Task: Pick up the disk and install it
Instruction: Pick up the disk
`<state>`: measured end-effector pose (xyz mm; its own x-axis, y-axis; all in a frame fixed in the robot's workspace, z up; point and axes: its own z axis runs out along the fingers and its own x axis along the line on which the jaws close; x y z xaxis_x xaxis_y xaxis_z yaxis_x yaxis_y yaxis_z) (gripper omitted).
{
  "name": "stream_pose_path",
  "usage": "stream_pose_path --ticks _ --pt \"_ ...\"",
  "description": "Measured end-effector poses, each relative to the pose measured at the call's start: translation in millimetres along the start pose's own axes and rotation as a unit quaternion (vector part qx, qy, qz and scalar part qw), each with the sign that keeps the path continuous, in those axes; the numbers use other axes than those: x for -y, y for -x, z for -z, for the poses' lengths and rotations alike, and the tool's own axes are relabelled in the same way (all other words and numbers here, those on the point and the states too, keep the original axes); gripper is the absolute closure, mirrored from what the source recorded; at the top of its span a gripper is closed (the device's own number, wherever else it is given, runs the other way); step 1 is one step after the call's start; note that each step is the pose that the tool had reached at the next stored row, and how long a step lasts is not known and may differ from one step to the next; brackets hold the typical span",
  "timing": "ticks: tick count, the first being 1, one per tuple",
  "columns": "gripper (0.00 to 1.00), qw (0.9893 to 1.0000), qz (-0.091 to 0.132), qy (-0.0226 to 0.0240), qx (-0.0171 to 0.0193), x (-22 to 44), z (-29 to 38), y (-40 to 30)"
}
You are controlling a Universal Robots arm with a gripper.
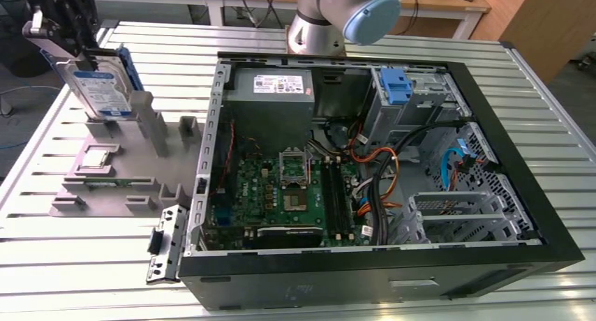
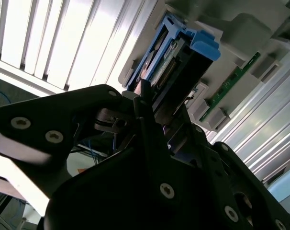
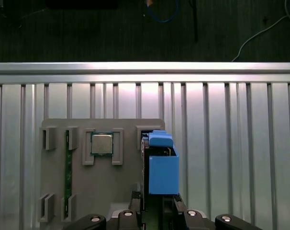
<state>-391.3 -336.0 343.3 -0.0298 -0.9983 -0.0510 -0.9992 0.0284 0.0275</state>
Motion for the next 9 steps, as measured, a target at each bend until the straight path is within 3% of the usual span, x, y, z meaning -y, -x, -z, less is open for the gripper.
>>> stream_pose_path --ticks 9 --pt "0.65 1.0 0.0 0.0 0.0 -0.8 27.6 1.4"
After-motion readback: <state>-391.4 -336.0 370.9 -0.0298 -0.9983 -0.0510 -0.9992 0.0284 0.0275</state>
